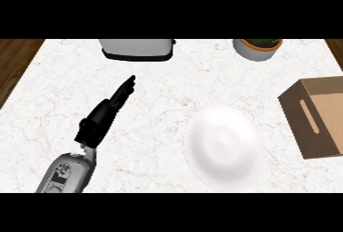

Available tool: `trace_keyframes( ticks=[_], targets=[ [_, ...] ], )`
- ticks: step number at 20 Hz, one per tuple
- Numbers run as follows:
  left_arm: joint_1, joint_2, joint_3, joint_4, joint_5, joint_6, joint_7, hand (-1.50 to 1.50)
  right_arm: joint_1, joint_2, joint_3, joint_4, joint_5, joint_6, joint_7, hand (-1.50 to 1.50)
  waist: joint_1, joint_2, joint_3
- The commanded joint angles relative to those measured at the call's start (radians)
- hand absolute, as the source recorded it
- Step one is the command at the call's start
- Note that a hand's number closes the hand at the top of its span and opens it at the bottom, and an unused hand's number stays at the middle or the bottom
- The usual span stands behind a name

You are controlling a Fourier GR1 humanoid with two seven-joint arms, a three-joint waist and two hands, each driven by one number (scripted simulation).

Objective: Pick the eggplant from the plate and place it in the cardboard box

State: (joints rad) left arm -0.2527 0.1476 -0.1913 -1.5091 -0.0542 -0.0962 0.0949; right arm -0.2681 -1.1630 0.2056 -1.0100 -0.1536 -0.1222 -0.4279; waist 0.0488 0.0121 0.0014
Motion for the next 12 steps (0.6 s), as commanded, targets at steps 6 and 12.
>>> trace_keyframes(
  ticks=[6,12],
  targets=[
    [0.016,-0.025,0.004,0.031,-0.035,0.019,-0.046,0.0,-0.248,0.223,-0.008,0.357,0.065,0.161,-0.114,-1.5,-0.019,-0.003,0.0],
    [0.055,0.019,0.033,-0.003,0.002,-0.025,-0.032,0.0,-0.238,0.234,-0.223,0.435,-0.185,0.289,-0.211,-1.5,-0.033,-0.007,0.002]
  ],
)
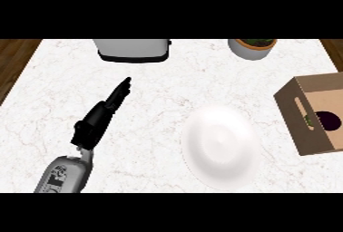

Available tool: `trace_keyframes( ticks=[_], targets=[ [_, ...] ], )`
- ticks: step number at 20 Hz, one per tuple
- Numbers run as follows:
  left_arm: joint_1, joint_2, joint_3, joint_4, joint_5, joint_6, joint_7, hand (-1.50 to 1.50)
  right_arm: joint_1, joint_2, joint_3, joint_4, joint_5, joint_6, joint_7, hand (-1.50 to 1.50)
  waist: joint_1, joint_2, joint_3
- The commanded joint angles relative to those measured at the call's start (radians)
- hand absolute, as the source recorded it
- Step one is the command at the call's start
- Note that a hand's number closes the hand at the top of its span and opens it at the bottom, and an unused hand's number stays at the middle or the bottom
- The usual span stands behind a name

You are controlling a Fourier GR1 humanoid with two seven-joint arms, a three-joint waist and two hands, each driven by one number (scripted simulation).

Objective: Pick the eggplant from the plate and place it in the cardboard box

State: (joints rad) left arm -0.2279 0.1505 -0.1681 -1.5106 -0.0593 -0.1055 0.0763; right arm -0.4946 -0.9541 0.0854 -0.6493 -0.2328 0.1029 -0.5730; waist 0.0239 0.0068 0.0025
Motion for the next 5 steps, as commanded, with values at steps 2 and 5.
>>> trace_keyframes(
  ticks=[2,5],
  targets=[
    [0.048,0.006,0.001,-0.004,0.001,-0.008,-0.028,0.0,-0.043,0.025,-0.15,0.119,-0.171,0.153,-0.026,-1.5,-0.004,-0.002,0.0],
    [0.05,0.007,-0.005,-0.037,-0.018,0.005,-0.008,0.0,-0.068,-0.071,-0.221,0.223,-0.224,0.3,-0.009,-1.5,-0.002,-0.002,0.0]
  ],
)
